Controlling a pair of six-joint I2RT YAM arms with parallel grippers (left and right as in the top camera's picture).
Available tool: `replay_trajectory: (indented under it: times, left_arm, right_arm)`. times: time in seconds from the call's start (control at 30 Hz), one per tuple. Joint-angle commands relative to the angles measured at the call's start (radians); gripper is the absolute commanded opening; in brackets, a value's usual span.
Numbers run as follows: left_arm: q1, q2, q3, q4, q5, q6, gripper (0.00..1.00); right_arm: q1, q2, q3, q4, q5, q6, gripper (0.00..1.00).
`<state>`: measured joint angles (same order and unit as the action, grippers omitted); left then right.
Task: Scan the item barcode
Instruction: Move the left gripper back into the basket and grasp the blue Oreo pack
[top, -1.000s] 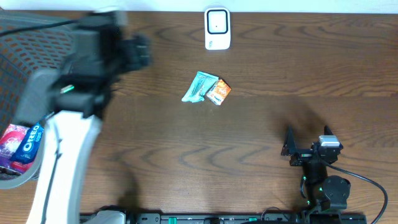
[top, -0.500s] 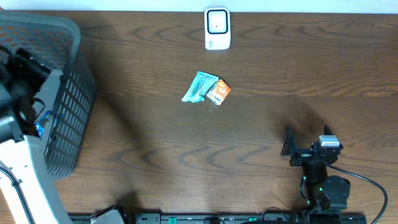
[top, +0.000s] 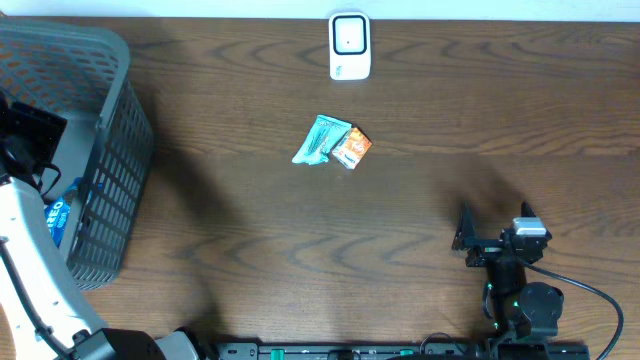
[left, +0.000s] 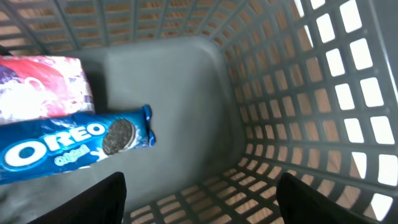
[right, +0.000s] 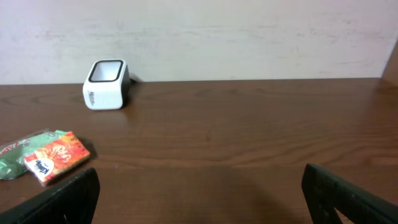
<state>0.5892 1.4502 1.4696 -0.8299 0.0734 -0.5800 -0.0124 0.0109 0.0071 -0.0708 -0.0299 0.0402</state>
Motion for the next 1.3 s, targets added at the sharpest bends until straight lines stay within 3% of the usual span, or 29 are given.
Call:
replay_trajectory:
  times: [0.0, 0.1, 1.27]
  left_arm:
    - [0.005, -0.003, 0.015, -0.004, -0.103, -0.009, 0.77]
    - [0.005, 0.004, 0.015, -0.019, -0.153, -0.01, 0.77]
    - [-0.006, 0.047, 0.01, -0.041, -0.145, -0.018, 0.77]
  right_arm:
    - [-0.012, -0.005, -0.002, -0.004, -0.002, -0.012, 0.99]
    - [-0.012, -0.005, -0.002, -0.004, -0.002, -0.012, 0.99]
    - [-0.012, -0.005, -0.002, -0.004, -0.002, -0.012, 0.99]
